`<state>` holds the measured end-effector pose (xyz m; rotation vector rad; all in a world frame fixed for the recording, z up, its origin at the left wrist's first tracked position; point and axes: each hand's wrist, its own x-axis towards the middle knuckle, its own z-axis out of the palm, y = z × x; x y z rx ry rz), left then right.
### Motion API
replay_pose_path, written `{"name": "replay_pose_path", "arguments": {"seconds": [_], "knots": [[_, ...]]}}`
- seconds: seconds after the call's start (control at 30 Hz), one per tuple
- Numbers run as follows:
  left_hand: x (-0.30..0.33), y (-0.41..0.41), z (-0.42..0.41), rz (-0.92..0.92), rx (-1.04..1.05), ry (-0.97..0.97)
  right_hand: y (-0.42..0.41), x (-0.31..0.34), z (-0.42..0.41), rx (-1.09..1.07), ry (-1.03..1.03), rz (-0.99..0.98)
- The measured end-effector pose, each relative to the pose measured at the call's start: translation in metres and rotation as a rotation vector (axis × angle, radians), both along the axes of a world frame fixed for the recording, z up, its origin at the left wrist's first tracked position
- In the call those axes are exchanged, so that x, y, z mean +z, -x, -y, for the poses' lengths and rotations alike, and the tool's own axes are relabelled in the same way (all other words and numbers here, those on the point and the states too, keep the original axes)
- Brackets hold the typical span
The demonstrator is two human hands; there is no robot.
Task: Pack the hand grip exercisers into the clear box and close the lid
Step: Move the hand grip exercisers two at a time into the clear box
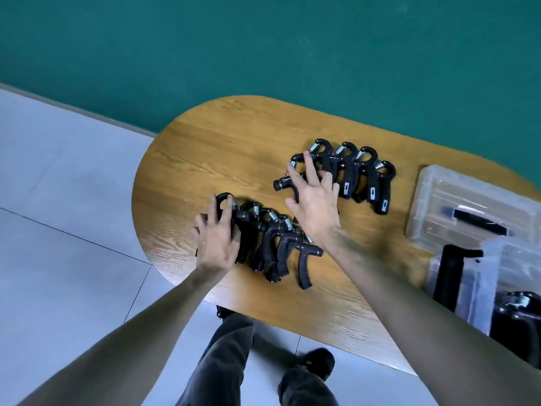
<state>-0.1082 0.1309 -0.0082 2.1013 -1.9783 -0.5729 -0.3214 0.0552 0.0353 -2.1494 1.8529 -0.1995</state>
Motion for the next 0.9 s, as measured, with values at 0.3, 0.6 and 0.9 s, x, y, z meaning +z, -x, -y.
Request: {"name": "replay_pose_path", "arguments": {"seconds": [0.3, 0.6, 0.9], "knots": [[0.088, 0.141, 0.003, 0.105, 0.109, 0.052, 0.094, 0.066, -0.048, -0.116, 0.105, -0.016], [0.138, 0.278, -0.028, 0.030, -0.023, 0.102, 0.224, 0.109, -0.112, -0.296, 0.153, -0.050], [0.145, 0.400, -0.076, 0.000, -0.216, 0.090, 0.340, 0.104, -0.196, -0.524, 0.112, -0.087]]}}
